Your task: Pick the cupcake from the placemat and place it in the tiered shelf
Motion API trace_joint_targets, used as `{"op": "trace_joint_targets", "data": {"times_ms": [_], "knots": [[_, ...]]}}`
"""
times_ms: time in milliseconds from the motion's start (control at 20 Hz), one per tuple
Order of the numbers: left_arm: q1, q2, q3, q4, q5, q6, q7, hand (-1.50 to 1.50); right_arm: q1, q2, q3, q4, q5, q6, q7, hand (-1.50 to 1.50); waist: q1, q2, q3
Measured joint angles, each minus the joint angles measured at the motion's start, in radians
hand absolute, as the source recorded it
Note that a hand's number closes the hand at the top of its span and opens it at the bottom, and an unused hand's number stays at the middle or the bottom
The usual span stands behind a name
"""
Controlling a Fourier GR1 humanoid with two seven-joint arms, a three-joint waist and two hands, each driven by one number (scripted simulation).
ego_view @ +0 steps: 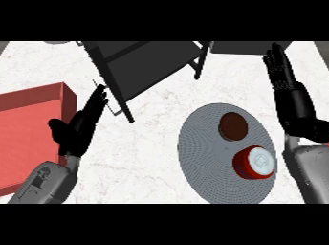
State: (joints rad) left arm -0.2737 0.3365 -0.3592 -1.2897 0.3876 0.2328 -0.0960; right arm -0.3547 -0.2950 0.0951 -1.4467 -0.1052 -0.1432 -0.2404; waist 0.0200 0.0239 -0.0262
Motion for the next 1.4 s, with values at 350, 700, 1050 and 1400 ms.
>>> {"op": "trace_joint_targets", "data": {"times_ms": [350, 700, 1050, 1400], "knots": [[0.065, 0.079, -0.013, -0.037, -0.052, -0.012, 0.021, 0.0, -0.006, -0.238, -0.055, 0.172, 0.096, 0.078, 0.115, 1.5, -0.005, -0.015, 0.027], [0.088, 0.086, -0.057, -0.06, -0.094, -0.021, 0.073, 0.0, -0.045, -0.258, -0.13, 0.43, 0.017, 0.215, 0.088, -1.5, 0.007, -0.02, 0.039], [0.115, 0.09, -0.053, -0.074, -0.116, -0.034, 0.079, 0.0, -0.093, -0.272, -0.074, 0.471, 0.008, 0.445, -0.015, -1.5, -0.005, -0.028, 0.039], [0.132, 0.093, -0.044, -0.091, -0.126, -0.027, 0.109, 0.0, -0.168, -0.351, 0.075, 0.332, 0.114, 0.568, 0.202, -1.5, -0.015, -0.036, 0.033]]}}
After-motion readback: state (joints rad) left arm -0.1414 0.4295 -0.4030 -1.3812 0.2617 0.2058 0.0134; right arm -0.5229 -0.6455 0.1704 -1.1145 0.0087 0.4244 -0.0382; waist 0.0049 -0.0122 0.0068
